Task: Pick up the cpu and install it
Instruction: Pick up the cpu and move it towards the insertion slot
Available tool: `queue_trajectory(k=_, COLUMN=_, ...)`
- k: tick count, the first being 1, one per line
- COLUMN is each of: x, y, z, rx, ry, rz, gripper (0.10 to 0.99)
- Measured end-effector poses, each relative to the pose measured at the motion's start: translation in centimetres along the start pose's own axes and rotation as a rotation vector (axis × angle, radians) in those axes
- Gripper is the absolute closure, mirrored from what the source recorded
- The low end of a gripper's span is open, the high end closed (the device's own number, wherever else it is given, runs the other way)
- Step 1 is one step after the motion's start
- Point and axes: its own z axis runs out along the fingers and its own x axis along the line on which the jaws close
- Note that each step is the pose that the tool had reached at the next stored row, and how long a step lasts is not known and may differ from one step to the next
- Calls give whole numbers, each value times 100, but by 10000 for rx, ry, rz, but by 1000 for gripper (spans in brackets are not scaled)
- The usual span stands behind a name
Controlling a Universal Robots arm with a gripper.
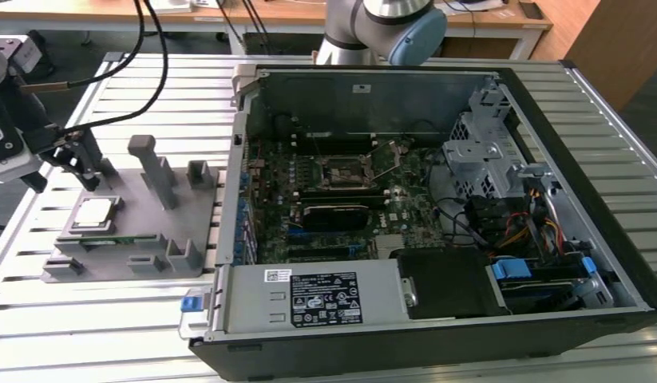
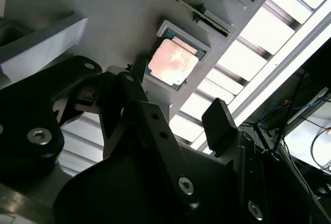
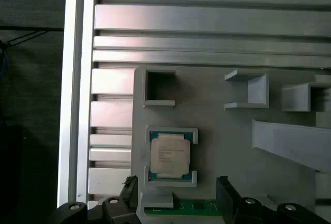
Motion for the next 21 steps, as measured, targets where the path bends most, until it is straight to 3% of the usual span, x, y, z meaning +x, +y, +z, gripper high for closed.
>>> queue_trajectory(k=21, x=-2, y=9, z=-198, rx=0, ry=1, rz=1, gripper=380)
